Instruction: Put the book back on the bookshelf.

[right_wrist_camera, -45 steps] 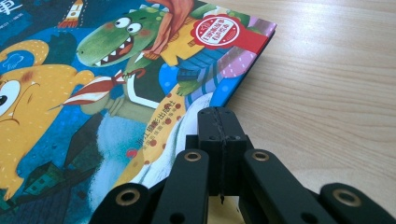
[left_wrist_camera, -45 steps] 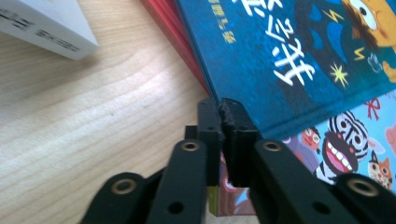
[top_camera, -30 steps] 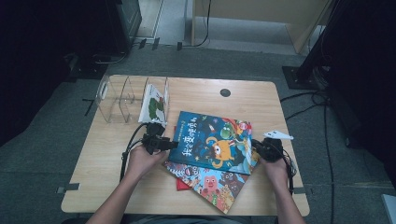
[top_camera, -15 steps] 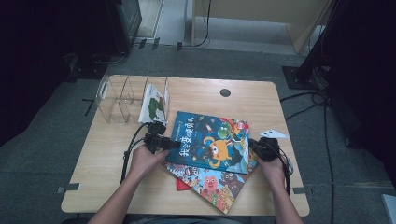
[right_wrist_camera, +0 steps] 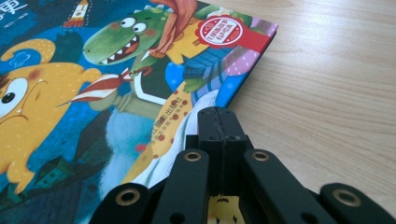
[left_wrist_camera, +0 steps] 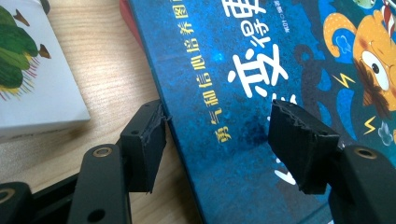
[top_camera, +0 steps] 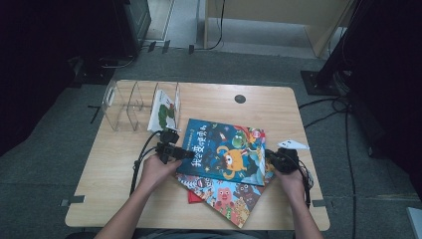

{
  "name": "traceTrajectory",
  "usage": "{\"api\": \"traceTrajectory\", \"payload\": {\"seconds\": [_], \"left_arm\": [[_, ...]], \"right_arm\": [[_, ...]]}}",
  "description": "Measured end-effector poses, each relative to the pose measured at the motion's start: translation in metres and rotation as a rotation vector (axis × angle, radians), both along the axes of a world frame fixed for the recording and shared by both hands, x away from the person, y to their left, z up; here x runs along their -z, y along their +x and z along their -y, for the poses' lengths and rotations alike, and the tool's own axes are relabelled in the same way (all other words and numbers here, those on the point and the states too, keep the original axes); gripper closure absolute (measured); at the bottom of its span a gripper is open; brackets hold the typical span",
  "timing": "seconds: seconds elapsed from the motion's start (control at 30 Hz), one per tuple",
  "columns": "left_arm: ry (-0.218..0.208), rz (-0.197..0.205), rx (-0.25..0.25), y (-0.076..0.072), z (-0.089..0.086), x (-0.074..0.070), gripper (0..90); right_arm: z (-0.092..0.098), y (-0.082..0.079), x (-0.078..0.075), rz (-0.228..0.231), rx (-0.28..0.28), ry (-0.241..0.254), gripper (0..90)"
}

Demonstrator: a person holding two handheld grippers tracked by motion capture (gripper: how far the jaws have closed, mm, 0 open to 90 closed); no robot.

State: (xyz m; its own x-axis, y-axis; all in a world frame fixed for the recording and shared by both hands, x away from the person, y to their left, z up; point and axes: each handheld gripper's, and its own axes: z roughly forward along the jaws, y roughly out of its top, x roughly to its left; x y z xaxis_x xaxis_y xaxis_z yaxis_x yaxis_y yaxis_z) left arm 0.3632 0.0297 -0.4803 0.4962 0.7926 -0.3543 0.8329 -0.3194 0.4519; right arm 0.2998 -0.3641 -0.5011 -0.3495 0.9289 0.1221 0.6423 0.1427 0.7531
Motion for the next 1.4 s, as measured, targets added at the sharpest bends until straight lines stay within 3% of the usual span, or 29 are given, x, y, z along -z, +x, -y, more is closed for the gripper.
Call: {"api": "traceTrajectory", "payload": {"seconds": [0.1, 0.37, 0.47, 0.57, 0.8, 0.87, 0.97, 1.4], "left_arm": [[0.007, -0.005, 0.014, -0.003, -0.001, -0.001, 38.0], [-0.033, -0.001, -0.003, 0.002, -0.002, 0.003, 37.4], [-0.055, -0.030, -0.009, 0.006, 0.000, 0.006, 35.4], [-0.047, -0.052, -0.028, 0.007, 0.001, 0.004, 36.2], [-0.042, -0.060, -0.009, 0.000, -0.001, -0.017, 42.9], [-0.033, -0.066, 0.005, -0.002, -0.002, -0.024, 45.3], [-0.035, -0.067, 0.010, -0.004, -0.004, -0.033, 47.4], [-0.053, -0.083, 0.013, 0.003, -0.010, -0.066, 56.5]], "right_arm": [[0.000, -0.002, 0.000, 0.001, -0.008, -0.007, 90.0], [0.000, -0.003, -0.001, -0.002, -0.015, -0.004, 90.0], [0.000, -0.005, -0.001, -0.008, -0.019, -0.002, 90.0], [0.001, -0.005, 0.000, -0.009, -0.026, 0.004, 90.0], [0.004, -0.006, 0.001, -0.022, -0.033, 0.017, 90.0], [0.003, -0.007, 0.003, -0.050, -0.042, 0.009, 90.0], [0.003, -0.009, 0.002, -0.041, -0.040, 0.018, 90.0], [0.001, -0.009, 0.005, -0.056, -0.058, 0.064, 90.0]]}}
